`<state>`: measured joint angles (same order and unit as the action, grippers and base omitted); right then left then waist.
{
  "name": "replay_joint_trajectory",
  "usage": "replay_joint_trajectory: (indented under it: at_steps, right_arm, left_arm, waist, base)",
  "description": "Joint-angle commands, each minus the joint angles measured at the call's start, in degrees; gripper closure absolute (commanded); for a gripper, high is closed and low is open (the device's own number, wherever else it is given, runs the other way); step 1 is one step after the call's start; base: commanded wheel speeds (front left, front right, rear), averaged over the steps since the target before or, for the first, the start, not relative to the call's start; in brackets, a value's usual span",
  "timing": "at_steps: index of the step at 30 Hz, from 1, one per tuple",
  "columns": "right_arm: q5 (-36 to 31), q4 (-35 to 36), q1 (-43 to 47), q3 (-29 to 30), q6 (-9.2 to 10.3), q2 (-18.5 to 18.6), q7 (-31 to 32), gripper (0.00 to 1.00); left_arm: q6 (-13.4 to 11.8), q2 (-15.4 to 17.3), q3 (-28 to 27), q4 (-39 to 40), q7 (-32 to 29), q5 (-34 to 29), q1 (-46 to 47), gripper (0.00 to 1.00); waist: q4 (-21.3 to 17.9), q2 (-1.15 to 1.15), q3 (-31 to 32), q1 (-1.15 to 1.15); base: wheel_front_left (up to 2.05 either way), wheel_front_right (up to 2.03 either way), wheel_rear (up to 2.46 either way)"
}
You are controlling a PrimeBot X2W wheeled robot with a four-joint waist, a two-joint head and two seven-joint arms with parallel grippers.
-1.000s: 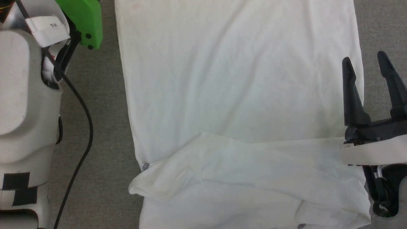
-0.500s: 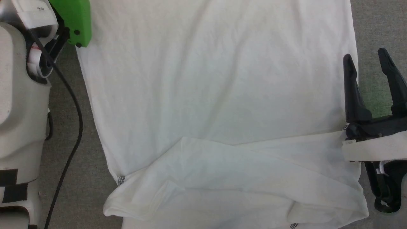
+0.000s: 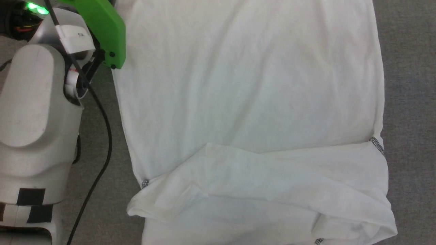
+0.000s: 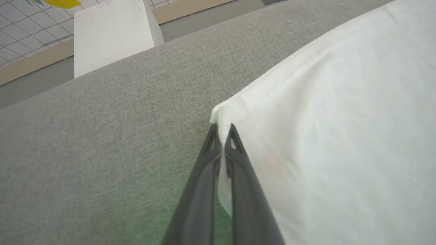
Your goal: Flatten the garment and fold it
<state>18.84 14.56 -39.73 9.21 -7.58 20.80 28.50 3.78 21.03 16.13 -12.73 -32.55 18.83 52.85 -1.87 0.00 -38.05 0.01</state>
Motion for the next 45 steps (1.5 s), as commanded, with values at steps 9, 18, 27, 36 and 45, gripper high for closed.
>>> replay_joint_trajectory:
  at_steps: [9, 18, 27, 36, 45]
  right_arm:
    - [-2.9, -15.3, -17.9, -4.8, 0.09, -1.5, 18.7, 0.00]
    - [-11.2, -24.8, -23.9, -2.4, 0.09, -4.0, 23.2, 0.00]
    - [-14.1, -27.5, -25.2, 0.0, 0.09, -5.1, 23.6, 1.00]
    - [-13.5, -28.0, -25.2, 1.9, 0.09, -4.9, 17.8, 1.00]
    - [-7.9, -28.5, -23.0, 2.7, 0.09, -3.6, 11.6, 1.00]
  left_arm:
    - [0.4, -3.7, 3.1, -0.5, 2.5, 0.4, 1.9, 1.00]
    - [1.1, -6.1, 5.2, -1.2, 4.6, 0.9, 4.1, 1.00]
    - [1.8, -7.2, 6.6, -3.1, 7.0, 1.5, 5.4, 1.00]
    - [0.4, -6.5, 3.9, -5.2, 12.4, 2.3, 6.3, 1.00]
    - [-2.7, -5.2, -0.6, -5.8, 21.7, 2.5, 7.1, 1.00]
  waist:
    - [5.2, 0.00, -2.8, -0.01]
    - [9.9, 0.00, -6.7, -0.01]
    - [12.1, 0.00, -8.7, -0.01]
    - [10.6, 0.00, -6.5, -0.01]
    - [7.9, 0.00, -0.4, -0.01]
  base:
    - [0.00, 0.00, 0.00]
    - [0.00, 0.00, 0.00]
    - [0.00, 0.00, 0.00]
    - [0.00, 0.00, 0.00]
    - [0.00, 0.00, 0.00]
